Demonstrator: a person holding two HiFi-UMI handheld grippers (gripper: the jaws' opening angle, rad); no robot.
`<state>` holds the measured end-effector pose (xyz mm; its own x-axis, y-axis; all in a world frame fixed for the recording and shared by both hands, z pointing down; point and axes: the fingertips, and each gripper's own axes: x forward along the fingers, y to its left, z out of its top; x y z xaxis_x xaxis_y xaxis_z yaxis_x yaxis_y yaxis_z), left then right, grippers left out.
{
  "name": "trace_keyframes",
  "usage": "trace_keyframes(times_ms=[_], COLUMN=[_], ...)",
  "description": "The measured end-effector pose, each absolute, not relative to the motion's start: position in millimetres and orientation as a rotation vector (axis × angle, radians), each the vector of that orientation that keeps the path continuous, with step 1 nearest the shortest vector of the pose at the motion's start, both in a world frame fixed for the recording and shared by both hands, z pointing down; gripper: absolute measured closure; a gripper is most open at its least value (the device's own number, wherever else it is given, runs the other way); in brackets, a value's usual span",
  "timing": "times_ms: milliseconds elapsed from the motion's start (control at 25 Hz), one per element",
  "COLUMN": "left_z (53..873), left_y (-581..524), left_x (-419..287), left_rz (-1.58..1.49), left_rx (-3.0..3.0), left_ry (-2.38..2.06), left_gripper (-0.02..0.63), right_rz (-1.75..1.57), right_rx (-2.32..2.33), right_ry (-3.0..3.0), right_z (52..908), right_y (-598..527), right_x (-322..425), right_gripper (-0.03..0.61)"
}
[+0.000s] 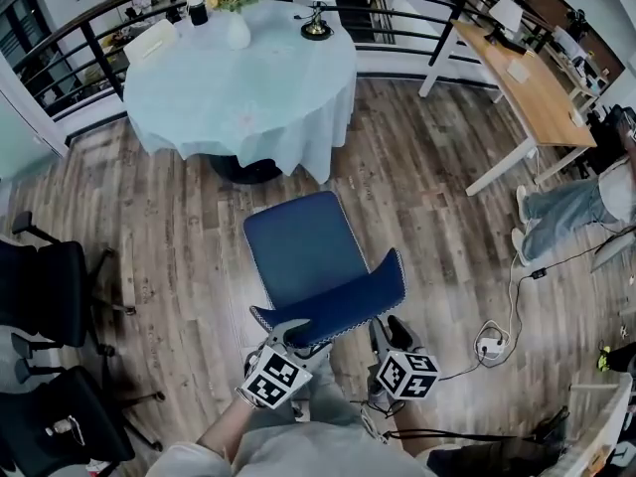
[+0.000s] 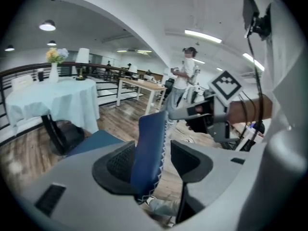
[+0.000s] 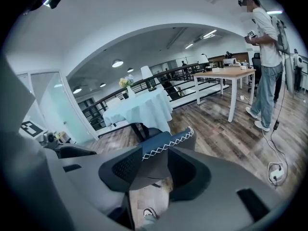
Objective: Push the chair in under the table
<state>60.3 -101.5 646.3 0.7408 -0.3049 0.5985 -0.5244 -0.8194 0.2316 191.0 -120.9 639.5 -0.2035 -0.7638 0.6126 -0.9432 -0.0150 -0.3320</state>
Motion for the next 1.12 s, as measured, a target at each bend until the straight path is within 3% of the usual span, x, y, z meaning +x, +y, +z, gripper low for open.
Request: trace_keyframes(times_ms=[240, 360, 1120], left_z=[668.7, 673.8, 672.1], left_y=[-96.2, -102.4, -137.1], left_x=[77.6, 75.4, 67.0], left_rz=[1.008, 0.933, 0.918], left_rx=[2.641, 2.571, 2.563], left_ry=[-0.583, -0.644, -0.72], left_gripper=[0.385, 0.449, 0.452], right_rz=[1.033, 1.035, 1.022], right_rx=[1.774, 1.781, 1.759], right_ry=[-2.007, -2.01, -2.04], right_z=[645.9, 645.5, 644.5], right_y=[-136.2, -137.7, -172.1], right_x=[188.0, 186.8, 179.8], right_gripper=[0.423, 0.425, 0.425])
